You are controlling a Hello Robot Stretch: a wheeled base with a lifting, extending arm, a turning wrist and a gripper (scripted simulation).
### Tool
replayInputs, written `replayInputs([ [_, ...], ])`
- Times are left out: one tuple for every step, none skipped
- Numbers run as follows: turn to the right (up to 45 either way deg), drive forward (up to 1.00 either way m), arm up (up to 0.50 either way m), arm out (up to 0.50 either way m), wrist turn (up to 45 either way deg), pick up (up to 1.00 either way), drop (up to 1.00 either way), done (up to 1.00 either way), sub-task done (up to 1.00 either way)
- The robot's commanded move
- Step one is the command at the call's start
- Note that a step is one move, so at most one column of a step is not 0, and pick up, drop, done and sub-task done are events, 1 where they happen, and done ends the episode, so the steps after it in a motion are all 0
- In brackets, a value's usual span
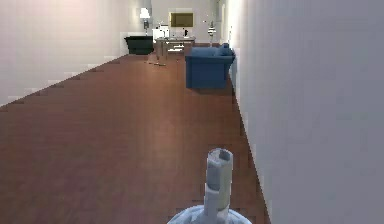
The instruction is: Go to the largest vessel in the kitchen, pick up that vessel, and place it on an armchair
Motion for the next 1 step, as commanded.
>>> replayInputs([
  [-9.0, 0.00, 0.00, 0.00, 0.0, 0.00, 0.00, 0.00, 0.00],
])
